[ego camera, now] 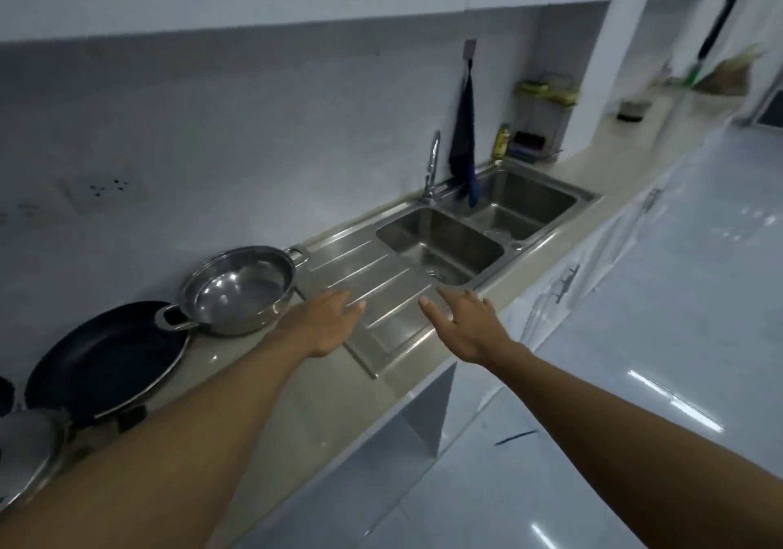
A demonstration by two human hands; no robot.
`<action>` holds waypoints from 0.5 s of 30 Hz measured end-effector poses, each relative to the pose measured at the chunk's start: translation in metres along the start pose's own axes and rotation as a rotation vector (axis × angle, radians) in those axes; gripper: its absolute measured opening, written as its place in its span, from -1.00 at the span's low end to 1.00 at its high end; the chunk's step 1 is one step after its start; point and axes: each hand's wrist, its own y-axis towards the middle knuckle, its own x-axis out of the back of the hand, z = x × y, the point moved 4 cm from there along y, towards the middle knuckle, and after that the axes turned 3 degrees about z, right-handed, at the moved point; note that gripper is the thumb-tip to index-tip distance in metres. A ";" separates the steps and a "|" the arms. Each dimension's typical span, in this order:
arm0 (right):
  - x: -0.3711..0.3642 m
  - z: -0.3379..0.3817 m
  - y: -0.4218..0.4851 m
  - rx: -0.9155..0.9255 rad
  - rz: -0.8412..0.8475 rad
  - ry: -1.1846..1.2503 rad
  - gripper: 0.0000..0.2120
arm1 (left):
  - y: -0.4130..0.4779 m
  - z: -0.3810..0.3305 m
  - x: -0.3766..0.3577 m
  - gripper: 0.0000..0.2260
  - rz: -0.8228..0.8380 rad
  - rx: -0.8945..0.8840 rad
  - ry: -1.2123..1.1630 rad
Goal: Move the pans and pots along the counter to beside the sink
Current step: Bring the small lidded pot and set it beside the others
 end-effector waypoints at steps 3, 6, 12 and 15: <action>0.035 -0.067 0.000 -0.076 -0.038 0.025 -0.10 | 0.041 -0.069 -0.015 -0.43 0.023 -0.058 0.005; 0.067 -0.135 0.002 -0.157 -0.080 0.041 -0.01 | 0.082 -0.135 -0.030 -0.41 0.047 -0.114 0.016; 0.123 -0.247 -0.004 -0.294 -0.119 0.040 -0.06 | 0.152 -0.258 -0.059 -0.40 0.077 -0.266 0.008; 0.147 -0.288 -0.004 -0.340 -0.121 0.055 -0.15 | 0.178 -0.311 -0.072 -0.36 0.080 -0.308 0.053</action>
